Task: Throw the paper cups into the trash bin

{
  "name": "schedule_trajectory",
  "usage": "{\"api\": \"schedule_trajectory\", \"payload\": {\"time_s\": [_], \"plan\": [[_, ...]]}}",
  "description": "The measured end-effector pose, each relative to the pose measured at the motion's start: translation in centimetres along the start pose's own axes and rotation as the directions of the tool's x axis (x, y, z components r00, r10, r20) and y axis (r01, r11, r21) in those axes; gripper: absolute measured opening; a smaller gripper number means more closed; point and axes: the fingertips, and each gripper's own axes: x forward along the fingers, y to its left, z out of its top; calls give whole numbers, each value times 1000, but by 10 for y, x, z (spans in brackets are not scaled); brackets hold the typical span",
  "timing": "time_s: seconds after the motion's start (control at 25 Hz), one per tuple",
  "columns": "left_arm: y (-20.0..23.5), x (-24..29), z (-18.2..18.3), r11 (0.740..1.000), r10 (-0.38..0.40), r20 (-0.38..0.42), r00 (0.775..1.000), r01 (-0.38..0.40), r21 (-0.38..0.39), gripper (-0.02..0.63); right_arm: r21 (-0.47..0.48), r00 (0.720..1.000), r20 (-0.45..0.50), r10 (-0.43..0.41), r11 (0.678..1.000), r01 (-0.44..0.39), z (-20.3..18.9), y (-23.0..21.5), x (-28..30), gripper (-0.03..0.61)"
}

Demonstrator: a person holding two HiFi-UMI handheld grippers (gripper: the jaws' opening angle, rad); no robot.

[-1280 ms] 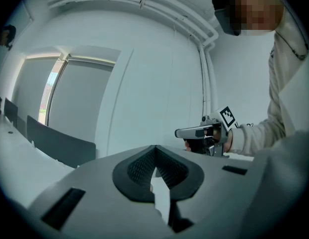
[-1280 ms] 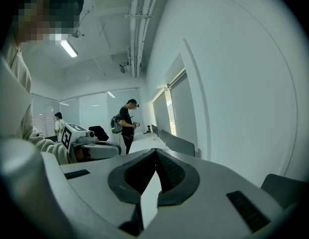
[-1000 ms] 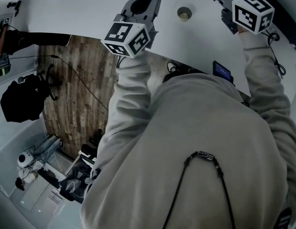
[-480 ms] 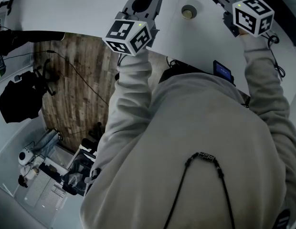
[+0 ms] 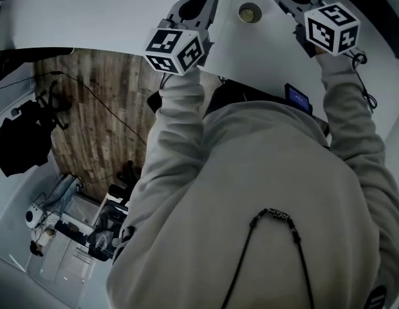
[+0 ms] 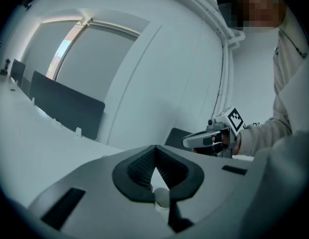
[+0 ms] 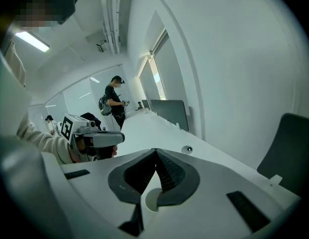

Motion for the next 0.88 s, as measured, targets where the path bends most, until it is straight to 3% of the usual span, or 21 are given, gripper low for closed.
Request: {"api": "schedule_trajectory", "payload": {"time_s": [0.12,0.24,0.44,0.48,0.56,0.88], "plan": [[12,13,-12,1000,-7,-40,999,6,-12,2,16,999,-44,-2,1000,3,-6,-10,13,18],[33,24,-33,997,-3,-56,998,-1,-75,2,26,996,-89,-7,1000,9,-20,-19,35,18],[34,30,-84,994,5,-88,996,-15,-106,2,64,987,-161,-16,998,26,-80,-30,50,20],[34,29,-93,994,4,-94,996,-15,-110,2,76,984,-176,-19,997,33,-92,-31,54,115],[36,23,-105,992,6,-105,994,-19,-124,2,105,979,-198,-40,993,62,-108,-33,61,198],[49,8,-141,975,31,-122,992,-57,-216,2,171,967,-250,-50,981,95,-146,-41,71,218]]}}
